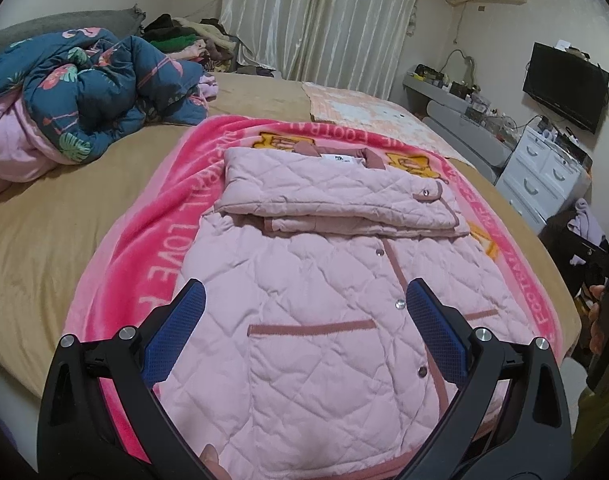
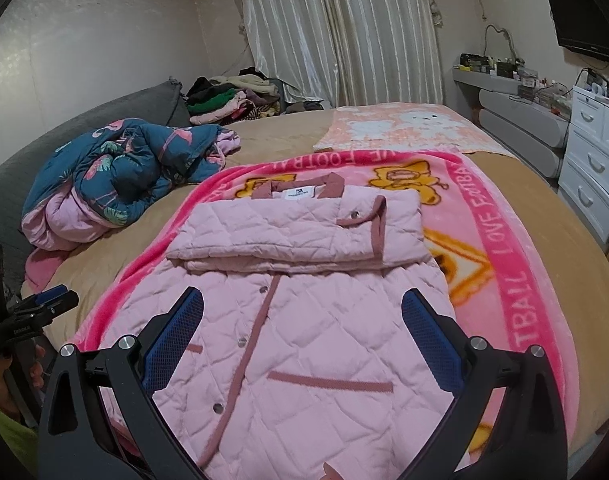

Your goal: Fold large clothes

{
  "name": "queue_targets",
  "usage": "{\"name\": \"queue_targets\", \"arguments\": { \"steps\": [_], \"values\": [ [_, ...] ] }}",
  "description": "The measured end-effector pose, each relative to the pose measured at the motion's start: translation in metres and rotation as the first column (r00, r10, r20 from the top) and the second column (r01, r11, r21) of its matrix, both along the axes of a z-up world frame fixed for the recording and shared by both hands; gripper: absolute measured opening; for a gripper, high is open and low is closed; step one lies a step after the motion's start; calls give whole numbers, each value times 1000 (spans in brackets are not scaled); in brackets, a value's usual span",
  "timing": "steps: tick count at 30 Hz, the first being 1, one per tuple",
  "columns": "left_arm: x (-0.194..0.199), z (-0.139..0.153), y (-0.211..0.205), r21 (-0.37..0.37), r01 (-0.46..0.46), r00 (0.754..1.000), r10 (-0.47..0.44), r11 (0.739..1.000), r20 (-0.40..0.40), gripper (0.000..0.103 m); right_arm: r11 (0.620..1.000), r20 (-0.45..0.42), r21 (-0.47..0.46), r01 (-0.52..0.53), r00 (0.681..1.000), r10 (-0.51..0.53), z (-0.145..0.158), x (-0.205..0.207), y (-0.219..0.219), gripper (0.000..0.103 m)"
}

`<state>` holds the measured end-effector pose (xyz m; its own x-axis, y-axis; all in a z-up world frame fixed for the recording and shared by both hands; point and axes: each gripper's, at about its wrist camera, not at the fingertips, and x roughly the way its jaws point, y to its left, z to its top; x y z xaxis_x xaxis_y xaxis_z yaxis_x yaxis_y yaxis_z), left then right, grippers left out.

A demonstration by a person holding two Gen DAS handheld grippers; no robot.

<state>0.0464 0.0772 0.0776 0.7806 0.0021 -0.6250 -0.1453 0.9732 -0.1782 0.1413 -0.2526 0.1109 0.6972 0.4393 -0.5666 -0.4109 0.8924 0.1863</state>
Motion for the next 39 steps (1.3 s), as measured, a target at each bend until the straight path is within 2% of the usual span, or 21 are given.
{"name": "queue_targets", "arguments": {
  "steps": [13,27,39],
  "values": [
    [-21,-19,10,29,-31,999,32,999,-31,94,999,-37,0,42,998,-42,-29,-21,-25,99],
    [-31,-68,21,52,-46,990,52,998,-133,94,997,-121,-53,59,990,-65,-74,-30,-43,99],
    [-49,-101,57,0,-94,974,92,996,-205,94,995,-171,-92,42,984,-57,-99,-40,-51,99]
  ]
}}
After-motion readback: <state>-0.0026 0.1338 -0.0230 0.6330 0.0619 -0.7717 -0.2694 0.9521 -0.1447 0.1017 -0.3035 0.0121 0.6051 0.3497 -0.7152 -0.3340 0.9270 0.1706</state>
